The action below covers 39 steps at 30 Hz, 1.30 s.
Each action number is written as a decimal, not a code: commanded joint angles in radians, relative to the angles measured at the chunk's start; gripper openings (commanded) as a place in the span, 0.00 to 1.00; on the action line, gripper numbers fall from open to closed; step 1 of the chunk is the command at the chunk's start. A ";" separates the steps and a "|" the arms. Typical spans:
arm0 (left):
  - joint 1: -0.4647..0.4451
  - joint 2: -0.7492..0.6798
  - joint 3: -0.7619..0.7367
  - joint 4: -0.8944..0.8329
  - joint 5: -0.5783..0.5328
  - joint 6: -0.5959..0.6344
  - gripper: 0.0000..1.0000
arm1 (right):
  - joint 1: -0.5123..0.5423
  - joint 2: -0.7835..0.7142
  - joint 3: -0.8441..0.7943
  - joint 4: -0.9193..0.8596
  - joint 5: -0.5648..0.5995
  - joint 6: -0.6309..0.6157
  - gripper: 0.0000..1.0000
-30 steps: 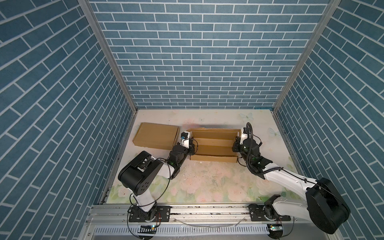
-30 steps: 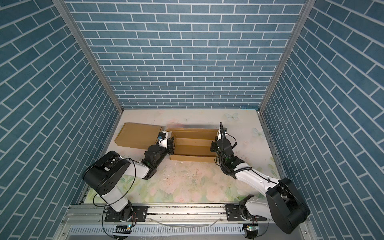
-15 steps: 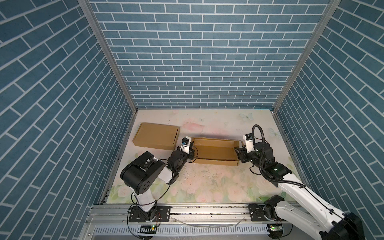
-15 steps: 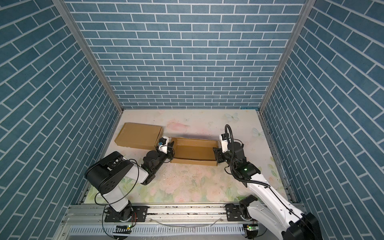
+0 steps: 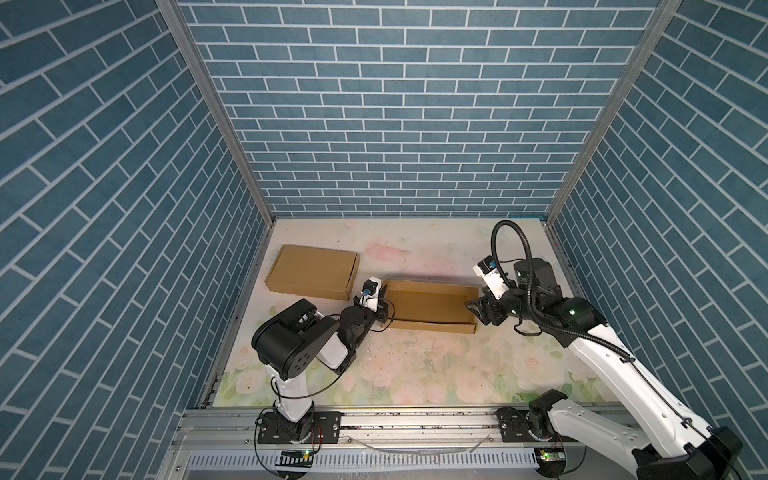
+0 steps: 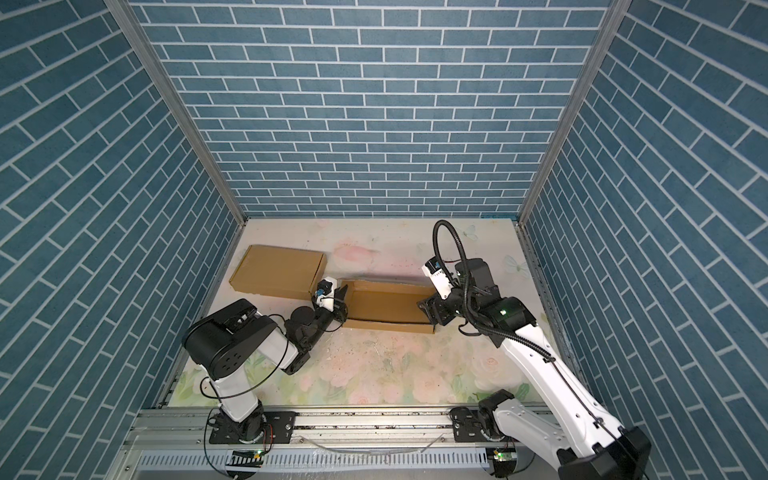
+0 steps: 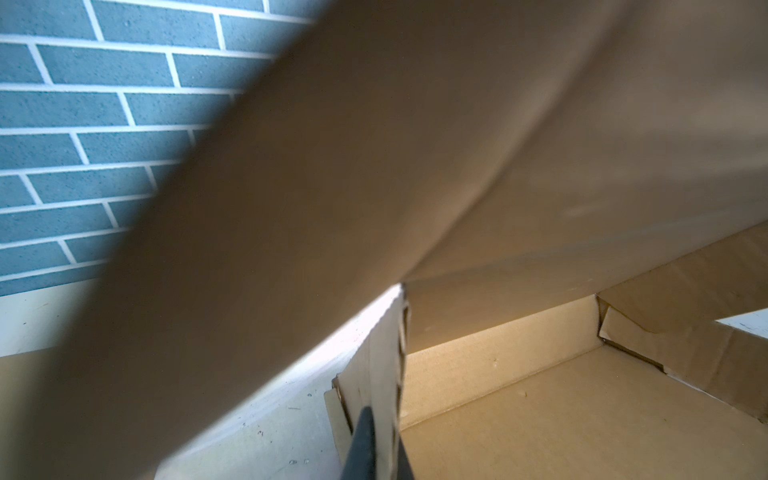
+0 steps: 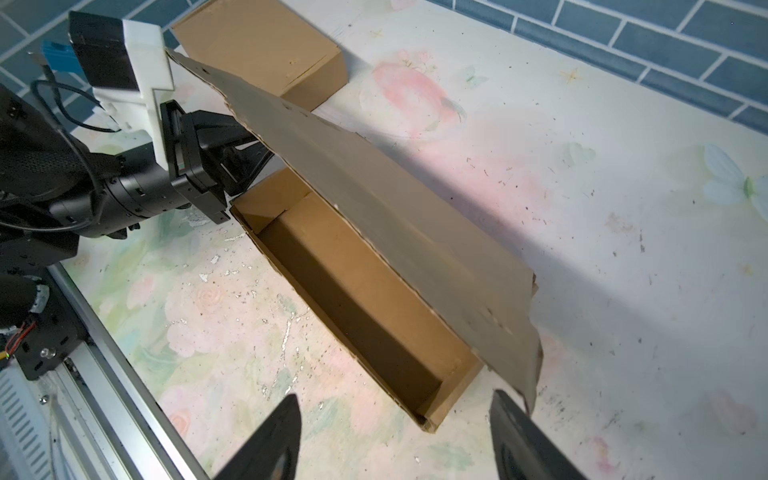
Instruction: Fold the paper box
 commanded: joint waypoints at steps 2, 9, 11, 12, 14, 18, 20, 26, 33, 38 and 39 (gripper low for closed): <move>-0.015 0.039 -0.027 -0.116 0.032 0.012 0.02 | 0.037 0.133 0.174 -0.118 0.019 -0.175 0.72; -0.019 0.035 -0.031 -0.116 0.027 0.023 0.02 | 0.117 0.360 0.355 -0.170 0.066 -0.264 0.69; -0.019 0.035 -0.032 -0.115 0.029 0.025 0.02 | 0.126 0.395 0.386 -0.173 0.084 -0.287 0.67; -0.019 0.036 -0.032 -0.116 0.030 0.026 0.02 | 0.130 0.410 0.400 -0.175 0.091 -0.299 0.66; -0.019 0.038 -0.031 -0.116 0.031 0.028 0.02 | 0.135 0.453 0.436 -0.195 0.096 -0.329 0.63; -0.019 0.044 -0.027 -0.116 0.033 0.033 0.02 | 0.137 0.546 0.517 -0.262 0.084 -0.389 0.59; -0.019 0.044 -0.025 -0.115 0.031 0.035 0.02 | 0.137 0.597 0.562 -0.303 0.066 -0.422 0.55; -0.019 0.044 -0.023 -0.115 0.025 0.033 0.03 | 0.137 0.677 0.626 -0.379 0.007 -0.489 0.31; -0.019 0.028 -0.029 -0.116 0.008 0.032 0.07 | 0.137 0.690 0.604 -0.424 -0.043 -0.528 0.12; -0.019 -0.014 -0.047 -0.116 -0.018 0.005 0.22 | 0.137 0.679 0.516 -0.363 -0.045 -0.522 0.11; -0.019 -0.022 -0.052 -0.115 -0.025 0.000 0.24 | 0.137 0.673 0.499 -0.339 -0.041 -0.516 0.11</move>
